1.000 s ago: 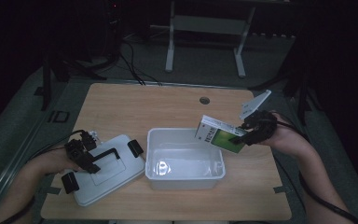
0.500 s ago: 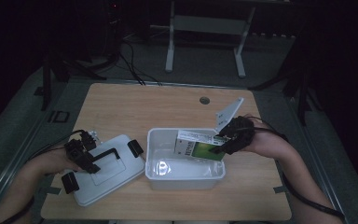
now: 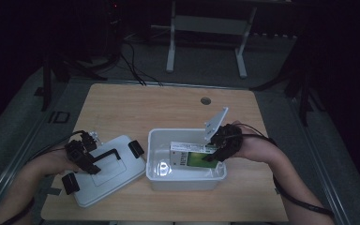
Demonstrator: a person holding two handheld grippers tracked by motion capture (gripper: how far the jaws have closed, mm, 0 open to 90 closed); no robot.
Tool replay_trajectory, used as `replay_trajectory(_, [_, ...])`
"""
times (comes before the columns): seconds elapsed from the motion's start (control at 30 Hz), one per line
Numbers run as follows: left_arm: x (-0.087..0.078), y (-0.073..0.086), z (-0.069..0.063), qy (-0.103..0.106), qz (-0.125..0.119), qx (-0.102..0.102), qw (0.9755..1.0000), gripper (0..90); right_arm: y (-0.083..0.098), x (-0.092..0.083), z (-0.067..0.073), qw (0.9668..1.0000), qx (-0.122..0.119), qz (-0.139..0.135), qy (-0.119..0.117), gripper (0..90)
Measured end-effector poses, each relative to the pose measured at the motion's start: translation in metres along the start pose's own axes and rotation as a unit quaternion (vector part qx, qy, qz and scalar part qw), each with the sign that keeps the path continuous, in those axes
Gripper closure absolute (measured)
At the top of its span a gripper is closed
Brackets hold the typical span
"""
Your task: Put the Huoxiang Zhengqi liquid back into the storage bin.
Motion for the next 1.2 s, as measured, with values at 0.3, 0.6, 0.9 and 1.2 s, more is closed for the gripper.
replay_trajectory(0.3, [0.002,0.001,0.000,0.002,0.003,0.001,1.0000,37.5,0.005,0.021,0.002,0.9998,-0.002,0.011,-0.016,63.9])
replay_trajectory(0.6, [0.003,0.000,0.000,0.003,0.001,0.000,1.0000,37.4,0.012,0.037,0.000,0.9995,0.006,0.021,-0.023,63.9])
replay_trajectory(0.9, [0.006,0.000,0.000,0.003,0.004,-0.002,1.0000,37.4,0.018,0.055,-0.005,0.9987,0.015,0.036,-0.031,63.9])
replay_trajectory(1.2, [0.006,0.001,0.001,0.004,0.004,-0.001,1.0000,37.5,0.021,0.072,-0.010,0.9977,0.023,0.048,-0.042,63.8])
Point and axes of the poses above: each handheld gripper's, and its own axes: x roughly forward along the jaws, y roughly out of its underside, z roughly to its left, the point moved 6 cm from there along x, roughly forward along the jaws, and after that the axes turned 1 degree about z, right-handed, at the moved point
